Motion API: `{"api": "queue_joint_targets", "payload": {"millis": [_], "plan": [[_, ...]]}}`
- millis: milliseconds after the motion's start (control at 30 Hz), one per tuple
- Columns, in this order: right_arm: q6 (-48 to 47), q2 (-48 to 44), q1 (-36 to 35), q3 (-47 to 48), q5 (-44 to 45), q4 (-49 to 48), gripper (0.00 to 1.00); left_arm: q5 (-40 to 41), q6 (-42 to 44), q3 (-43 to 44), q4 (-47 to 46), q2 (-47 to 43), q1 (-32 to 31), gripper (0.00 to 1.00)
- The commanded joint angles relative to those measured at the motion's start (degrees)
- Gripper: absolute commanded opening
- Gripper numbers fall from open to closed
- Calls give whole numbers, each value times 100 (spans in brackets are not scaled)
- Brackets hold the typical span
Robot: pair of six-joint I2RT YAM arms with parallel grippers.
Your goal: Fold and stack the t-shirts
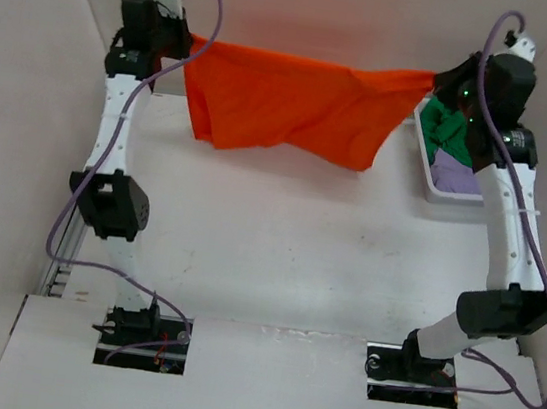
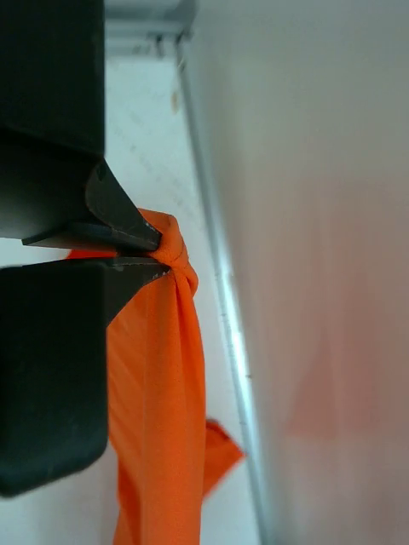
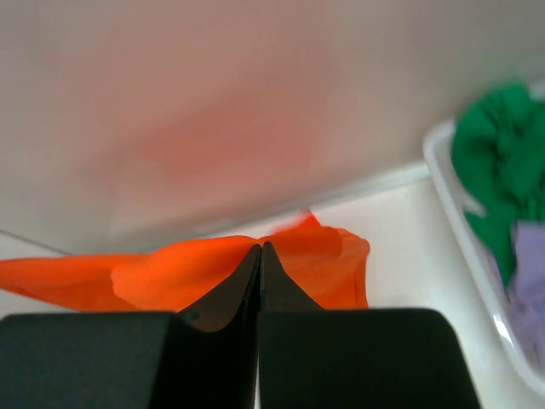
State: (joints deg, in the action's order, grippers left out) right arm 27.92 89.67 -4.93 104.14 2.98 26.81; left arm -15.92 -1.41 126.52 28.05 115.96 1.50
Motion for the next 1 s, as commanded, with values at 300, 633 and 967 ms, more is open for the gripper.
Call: {"api": "queue_joint_targets", "payload": {"millis": [300,633,967], "plan": [[-16,-1678,-785,-2577,325,-281,0,-104,1563,-1882,1376,-1997,496,2],[2074,-3314,-2295,-6746,510,-150,0,369,2943,-5381,2643,-2587,795,5],[3149,-3324,-3536,-7539,300,245,0,1135,3648,-6121,3197,-2763,848,14]]}}
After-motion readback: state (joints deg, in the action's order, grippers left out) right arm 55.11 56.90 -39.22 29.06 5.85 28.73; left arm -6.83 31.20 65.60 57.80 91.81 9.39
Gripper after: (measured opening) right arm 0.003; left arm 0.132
